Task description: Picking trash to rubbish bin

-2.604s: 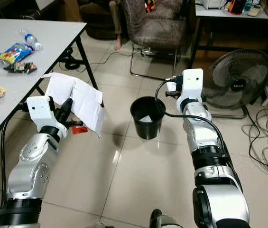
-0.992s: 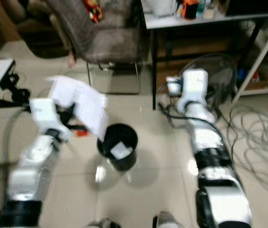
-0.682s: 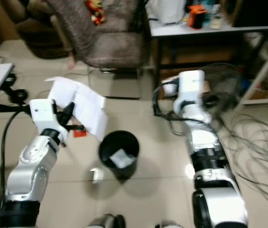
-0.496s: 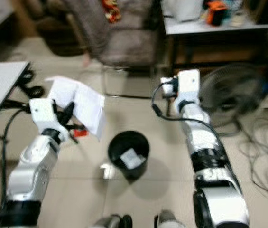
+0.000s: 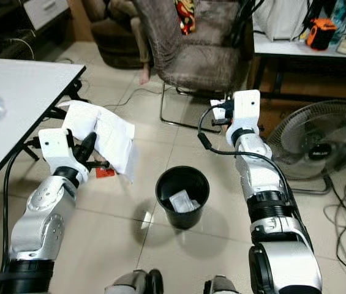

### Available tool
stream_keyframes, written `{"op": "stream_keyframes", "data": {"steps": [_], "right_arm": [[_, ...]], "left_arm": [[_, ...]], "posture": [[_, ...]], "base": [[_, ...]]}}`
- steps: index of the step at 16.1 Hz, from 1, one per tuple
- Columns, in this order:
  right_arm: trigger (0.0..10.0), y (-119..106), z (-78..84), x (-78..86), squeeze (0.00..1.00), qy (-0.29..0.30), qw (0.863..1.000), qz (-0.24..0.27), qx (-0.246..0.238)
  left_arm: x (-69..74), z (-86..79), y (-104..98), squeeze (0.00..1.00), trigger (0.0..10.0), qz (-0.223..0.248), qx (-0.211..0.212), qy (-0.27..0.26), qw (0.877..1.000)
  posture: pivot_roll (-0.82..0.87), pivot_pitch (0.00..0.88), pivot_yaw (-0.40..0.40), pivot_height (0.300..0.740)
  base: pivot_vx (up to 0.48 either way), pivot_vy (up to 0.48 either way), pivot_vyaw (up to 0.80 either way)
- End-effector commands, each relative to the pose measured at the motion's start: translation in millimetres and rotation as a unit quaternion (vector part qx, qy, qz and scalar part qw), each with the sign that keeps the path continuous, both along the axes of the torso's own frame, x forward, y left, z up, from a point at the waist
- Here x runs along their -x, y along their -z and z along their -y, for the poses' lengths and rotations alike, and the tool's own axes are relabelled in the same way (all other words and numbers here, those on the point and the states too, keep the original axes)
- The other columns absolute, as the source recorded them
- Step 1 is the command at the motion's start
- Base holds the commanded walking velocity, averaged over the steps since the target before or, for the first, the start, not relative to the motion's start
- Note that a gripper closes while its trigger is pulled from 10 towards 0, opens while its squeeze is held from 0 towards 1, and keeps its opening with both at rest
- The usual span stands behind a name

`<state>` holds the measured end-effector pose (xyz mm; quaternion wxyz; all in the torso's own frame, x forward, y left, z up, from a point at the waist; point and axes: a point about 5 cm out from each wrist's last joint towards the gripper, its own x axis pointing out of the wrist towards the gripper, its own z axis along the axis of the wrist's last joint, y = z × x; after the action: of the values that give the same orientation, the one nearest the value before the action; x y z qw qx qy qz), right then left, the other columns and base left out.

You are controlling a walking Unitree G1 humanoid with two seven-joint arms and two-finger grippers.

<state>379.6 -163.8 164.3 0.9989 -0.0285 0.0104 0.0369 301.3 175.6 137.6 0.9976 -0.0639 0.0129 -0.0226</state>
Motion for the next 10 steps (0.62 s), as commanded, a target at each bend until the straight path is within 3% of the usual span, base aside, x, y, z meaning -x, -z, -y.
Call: {"op": "stream_keyframes", "data": {"steps": [1, 10], "right_arm": [[10.0, -2.1, 1.2, 0.1, 0.00, 0.004, 1.000, 0.004, -0.007], [10.0, -0.6, 2.0, 0.0, 0.00, 0.011, 1.000, -0.002, -0.007]], "left_arm": [[0.2, -1.3, -0.4, 0.00, 10.0, -0.004, 0.000, -0.001, 1.000], [0.4, -2.4, 2.3, 0.00, 10.0, -0.016, -0.006, 0.001, 1.000]], "posture": [[-0.08, 0.124, 0.081, 0.740], [-0.08, 0.128, 0.086, 0.740]], "base": [[0.000, 0.000, 0.00], [0.000, 0.394, -0.78]]}}
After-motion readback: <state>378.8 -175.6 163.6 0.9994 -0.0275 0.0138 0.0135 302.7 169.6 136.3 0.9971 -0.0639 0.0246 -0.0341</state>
